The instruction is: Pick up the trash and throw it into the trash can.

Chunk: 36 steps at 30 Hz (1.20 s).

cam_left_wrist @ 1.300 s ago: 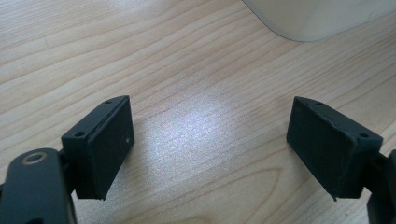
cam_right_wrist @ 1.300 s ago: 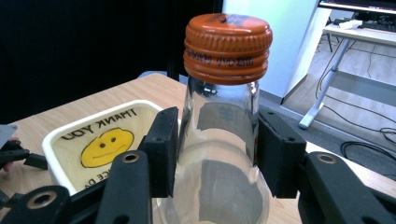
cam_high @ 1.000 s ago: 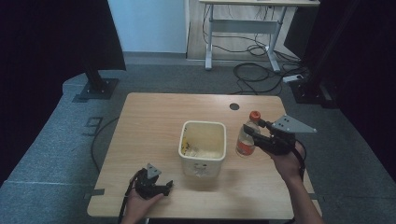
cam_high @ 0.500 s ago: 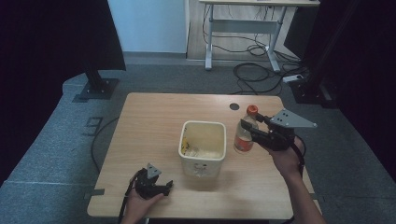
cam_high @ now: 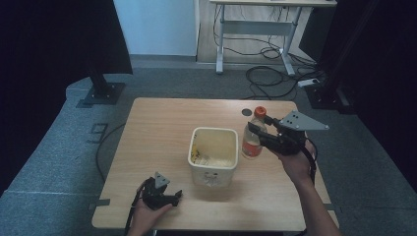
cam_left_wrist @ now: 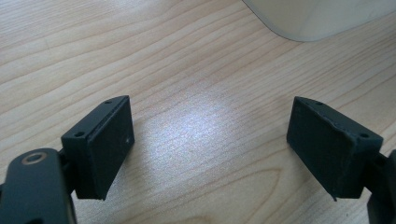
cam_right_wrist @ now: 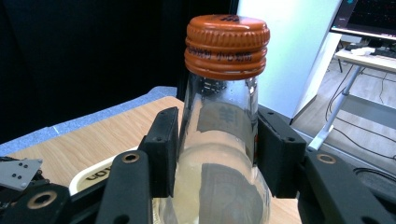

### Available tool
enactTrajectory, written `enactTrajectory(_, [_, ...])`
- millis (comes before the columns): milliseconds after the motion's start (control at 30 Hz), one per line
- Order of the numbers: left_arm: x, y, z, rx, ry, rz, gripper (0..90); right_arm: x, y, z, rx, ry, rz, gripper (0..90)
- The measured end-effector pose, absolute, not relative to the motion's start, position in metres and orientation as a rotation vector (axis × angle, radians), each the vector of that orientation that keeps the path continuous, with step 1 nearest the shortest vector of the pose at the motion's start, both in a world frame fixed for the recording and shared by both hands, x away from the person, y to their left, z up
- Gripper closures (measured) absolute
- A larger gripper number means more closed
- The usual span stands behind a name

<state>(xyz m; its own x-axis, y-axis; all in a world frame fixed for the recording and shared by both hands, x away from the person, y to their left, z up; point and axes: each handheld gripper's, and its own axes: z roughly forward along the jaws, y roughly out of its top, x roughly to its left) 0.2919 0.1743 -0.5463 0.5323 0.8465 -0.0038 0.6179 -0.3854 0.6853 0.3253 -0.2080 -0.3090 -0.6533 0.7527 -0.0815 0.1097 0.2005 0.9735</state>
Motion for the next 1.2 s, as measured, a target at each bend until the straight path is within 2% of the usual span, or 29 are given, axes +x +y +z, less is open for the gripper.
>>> enactTrajectory(1200, [0.292, 0.174, -0.546, 2.140, 1.167, 0.457, 14.8, 0.341, -0.148, -0.302, 0.730, 1.974, 1.526, 52.9])
